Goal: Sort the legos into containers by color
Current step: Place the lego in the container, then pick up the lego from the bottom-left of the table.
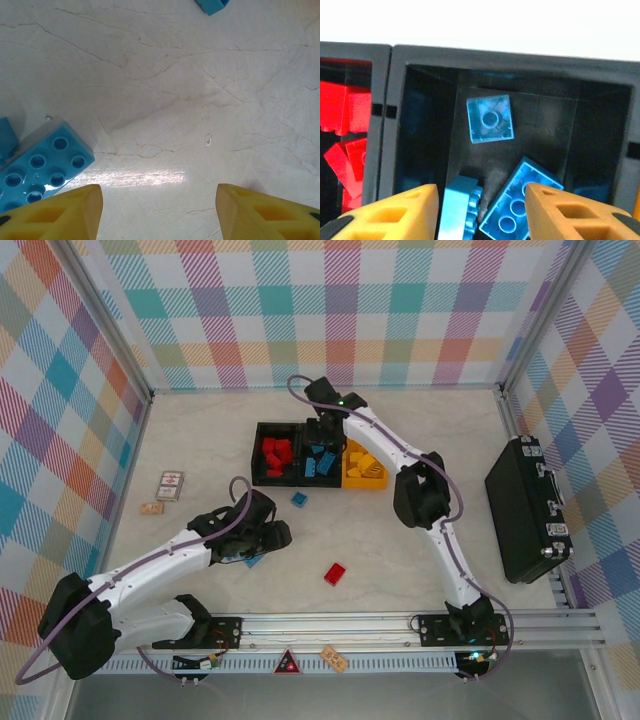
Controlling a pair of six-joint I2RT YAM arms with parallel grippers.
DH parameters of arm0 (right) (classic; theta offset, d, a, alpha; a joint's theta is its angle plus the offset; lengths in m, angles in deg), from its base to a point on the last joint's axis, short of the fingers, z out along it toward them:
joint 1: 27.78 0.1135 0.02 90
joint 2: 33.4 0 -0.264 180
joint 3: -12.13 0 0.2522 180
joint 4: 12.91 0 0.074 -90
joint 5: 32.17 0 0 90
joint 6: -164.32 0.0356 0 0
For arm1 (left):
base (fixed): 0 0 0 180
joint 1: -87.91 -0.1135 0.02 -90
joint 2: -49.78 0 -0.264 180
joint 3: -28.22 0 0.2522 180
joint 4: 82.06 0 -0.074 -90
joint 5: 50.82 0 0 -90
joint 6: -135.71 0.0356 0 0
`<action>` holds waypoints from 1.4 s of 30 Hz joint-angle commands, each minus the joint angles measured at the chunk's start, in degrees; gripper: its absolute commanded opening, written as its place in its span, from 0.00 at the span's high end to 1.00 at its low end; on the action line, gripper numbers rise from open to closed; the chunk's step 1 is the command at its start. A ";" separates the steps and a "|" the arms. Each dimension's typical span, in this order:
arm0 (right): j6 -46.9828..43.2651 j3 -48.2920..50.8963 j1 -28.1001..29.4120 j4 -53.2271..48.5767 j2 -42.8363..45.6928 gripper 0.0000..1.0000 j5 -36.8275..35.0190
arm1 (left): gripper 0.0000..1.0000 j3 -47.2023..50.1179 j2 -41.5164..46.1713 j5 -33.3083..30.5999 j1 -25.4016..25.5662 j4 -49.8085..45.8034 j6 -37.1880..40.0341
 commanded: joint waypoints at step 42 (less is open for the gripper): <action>6.62 71.03 4.26 20.98 55.56 0.50 9.97 | 0.22 0.02 -13.91 -11.30 -12.87 -6.05 -4.47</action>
